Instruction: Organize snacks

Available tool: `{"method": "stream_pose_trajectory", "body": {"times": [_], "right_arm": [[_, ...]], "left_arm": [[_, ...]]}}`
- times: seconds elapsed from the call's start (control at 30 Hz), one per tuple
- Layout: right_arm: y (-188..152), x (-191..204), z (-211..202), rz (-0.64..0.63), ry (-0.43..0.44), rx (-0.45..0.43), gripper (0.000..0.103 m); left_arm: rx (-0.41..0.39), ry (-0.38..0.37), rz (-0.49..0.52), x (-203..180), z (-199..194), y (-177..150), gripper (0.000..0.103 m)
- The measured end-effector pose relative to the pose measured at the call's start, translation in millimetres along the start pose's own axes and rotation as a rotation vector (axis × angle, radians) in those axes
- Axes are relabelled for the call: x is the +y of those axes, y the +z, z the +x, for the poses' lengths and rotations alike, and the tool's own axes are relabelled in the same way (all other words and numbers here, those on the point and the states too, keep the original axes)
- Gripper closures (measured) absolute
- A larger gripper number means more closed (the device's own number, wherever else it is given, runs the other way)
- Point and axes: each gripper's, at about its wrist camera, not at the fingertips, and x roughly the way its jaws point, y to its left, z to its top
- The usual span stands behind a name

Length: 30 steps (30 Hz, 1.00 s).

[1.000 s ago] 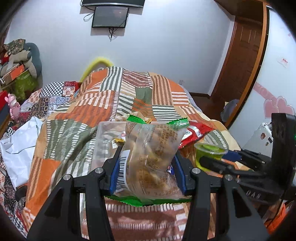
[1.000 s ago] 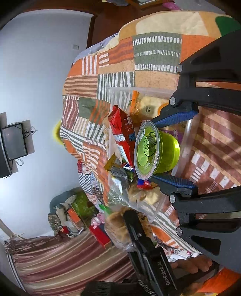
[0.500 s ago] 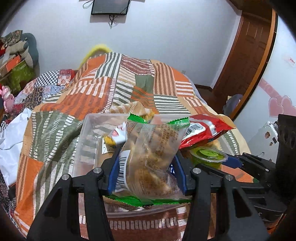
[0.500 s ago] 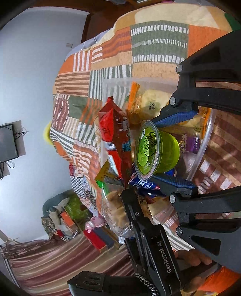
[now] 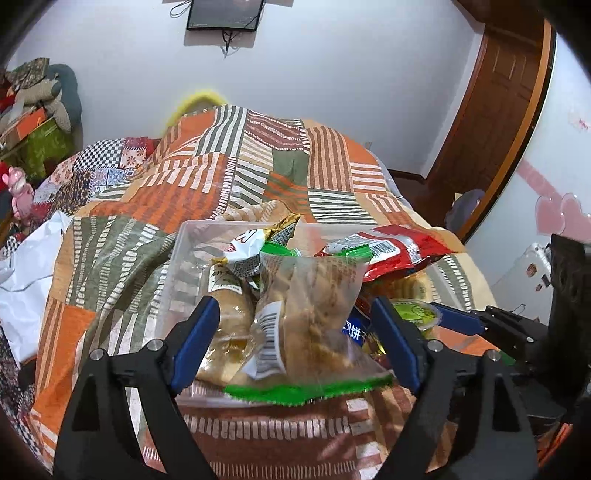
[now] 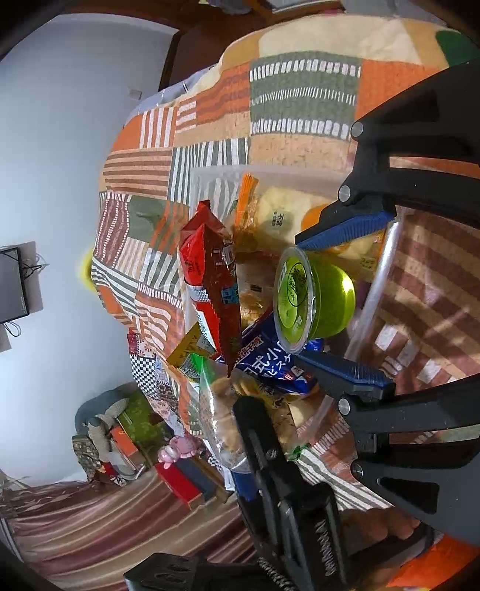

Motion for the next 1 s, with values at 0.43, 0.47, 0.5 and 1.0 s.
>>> {"method": "stream_pose_trajectory", "body": {"times": [0.43,0.47,0.5,1.0], "right_arm": [[9.6,7.8,-76.3,0.007,-0.029,-0.188,0.030],[9.3,9.1,-84.6,0.005,-0.029,-0.205,0.030],[9.8,11.4,-92.6,0.001,-0.029,-0.224,0.030],[-10.0,44.2,-200.1,-0.049,-0.030,-0.463,0.017]], "left_arm": [[-0.152,-0.011,0.001,-5.9,-87.4,3.0,0.019],[-0.172,-0.007,0.006,-8.1,-96.6,2.9,0.019],[-0.200,-0.003,0.014,-11.5,-109.4,2.7,0.019],[-0.444,0.064,0.097,-45.7,-215.9,-24.4,0.015]]}}
